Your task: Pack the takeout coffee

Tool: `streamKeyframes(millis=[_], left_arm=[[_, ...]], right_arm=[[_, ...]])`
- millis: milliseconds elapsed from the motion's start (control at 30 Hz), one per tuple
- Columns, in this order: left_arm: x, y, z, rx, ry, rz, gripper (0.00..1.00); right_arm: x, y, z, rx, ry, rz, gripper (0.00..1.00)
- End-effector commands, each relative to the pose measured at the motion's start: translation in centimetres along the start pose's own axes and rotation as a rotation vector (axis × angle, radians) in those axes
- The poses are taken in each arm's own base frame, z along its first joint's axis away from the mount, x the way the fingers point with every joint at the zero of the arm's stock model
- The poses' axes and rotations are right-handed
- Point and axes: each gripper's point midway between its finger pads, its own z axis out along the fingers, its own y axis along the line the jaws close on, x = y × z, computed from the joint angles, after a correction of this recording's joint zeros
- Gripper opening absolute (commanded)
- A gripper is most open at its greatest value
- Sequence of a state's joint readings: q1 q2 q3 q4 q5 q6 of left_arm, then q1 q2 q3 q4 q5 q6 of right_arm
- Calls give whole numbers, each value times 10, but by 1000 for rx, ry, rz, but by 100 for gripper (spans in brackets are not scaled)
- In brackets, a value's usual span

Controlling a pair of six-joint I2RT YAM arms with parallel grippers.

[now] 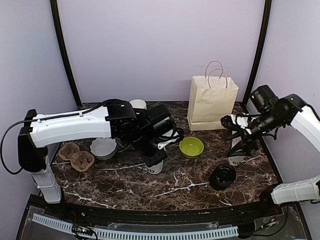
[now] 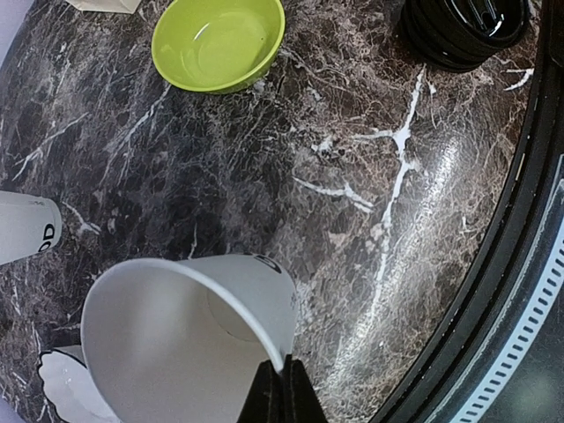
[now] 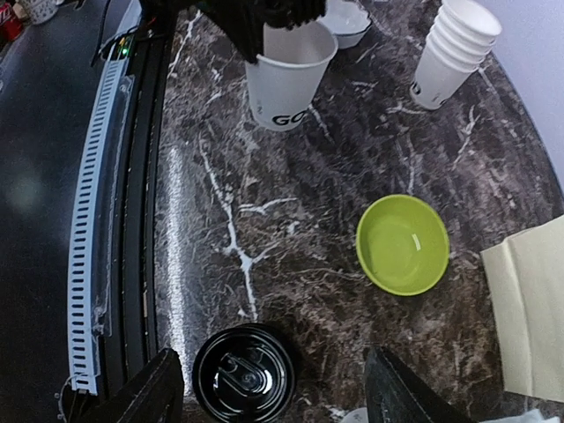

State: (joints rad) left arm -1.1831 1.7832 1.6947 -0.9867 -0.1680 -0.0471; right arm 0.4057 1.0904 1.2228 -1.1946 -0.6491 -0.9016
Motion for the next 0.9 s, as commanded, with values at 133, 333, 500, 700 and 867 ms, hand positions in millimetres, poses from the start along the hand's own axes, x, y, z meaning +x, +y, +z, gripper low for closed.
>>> streamKeyframes(millis=[133, 333, 500, 700, 867], left_arm=[[-3, -21, 33, -1, 16, -41, 0], [5, -20, 46, -32, 51, -47, 0], [13, -25, 51, -26, 67, -50, 4], [20, -24, 53, -39, 78, -61, 17], [18, -26, 47, -38, 48, -70, 30]], right_arm=[[49, 35, 37, -123, 224, -137, 62], [73, 49, 43, -187, 344, -203, 57], [84, 56, 38, -217, 423, -256, 52], [88, 64, 32, -229, 489, -344, 44], [91, 70, 34, -247, 537, -419, 42]])
